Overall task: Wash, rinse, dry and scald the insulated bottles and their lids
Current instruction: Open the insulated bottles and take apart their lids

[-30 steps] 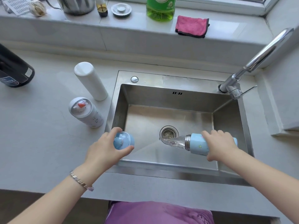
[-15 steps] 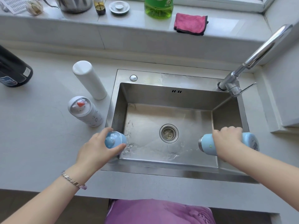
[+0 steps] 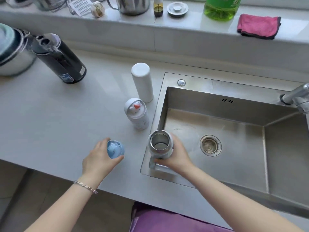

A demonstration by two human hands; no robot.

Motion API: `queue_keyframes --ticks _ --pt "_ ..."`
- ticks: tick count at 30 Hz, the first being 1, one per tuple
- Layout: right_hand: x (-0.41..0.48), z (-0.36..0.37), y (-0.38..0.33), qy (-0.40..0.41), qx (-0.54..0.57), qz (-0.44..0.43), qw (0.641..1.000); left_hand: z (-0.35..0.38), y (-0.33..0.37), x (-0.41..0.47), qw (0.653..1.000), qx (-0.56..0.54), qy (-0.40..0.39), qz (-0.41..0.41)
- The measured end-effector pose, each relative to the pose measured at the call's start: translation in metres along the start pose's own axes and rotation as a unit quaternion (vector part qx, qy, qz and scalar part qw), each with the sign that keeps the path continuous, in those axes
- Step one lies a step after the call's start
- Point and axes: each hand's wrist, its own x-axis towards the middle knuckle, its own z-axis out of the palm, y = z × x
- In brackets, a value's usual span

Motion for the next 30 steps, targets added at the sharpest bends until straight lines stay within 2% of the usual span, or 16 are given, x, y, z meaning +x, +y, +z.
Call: queue_keyframes --ticks 4,8,13,17,18,20,22,27,30 --pt "0.018 0.056 -0.017 -0.016 0.013 -0.043 0.999 -0.001 -0.019 0.020 0.999 0.033 -0.006 0.030" --pt "0.024 0.077 -0.019 -0.027 -0.025 -0.053 0.998 -0.004 -0.030 0.030 0.992 0.099 -0.022 0.077" --pt "0.025 0.083 -0.006 -0.046 -0.045 -0.020 0.998 0.001 -0.048 0.035 0.987 0.099 -0.078 0.098" --pt "0.020 0.065 0.002 -0.132 -0.095 0.020 0.986 -0.007 -0.054 0.039 0.983 0.071 -0.129 0.110" --pt "0.023 0.057 0.004 -0.133 -0.113 0.030 0.984 -0.013 -0.053 0.040 0.984 0.062 -0.135 0.103" --pt "0.039 0.039 0.005 -0.058 -0.117 0.037 0.991 -0.031 -0.050 0.045 0.988 0.058 -0.117 0.086" --pt "0.063 0.026 -0.005 0.005 -0.070 0.044 0.997 -0.052 -0.044 0.051 0.993 0.049 -0.078 0.071" --pt "0.111 0.041 -0.049 -0.065 0.039 -0.008 0.997 -0.080 -0.026 0.064 0.995 -0.036 0.017 0.091" --pt "0.118 0.053 -0.049 -0.033 0.036 0.015 0.999 -0.089 -0.010 0.067 0.990 -0.066 0.038 0.115"
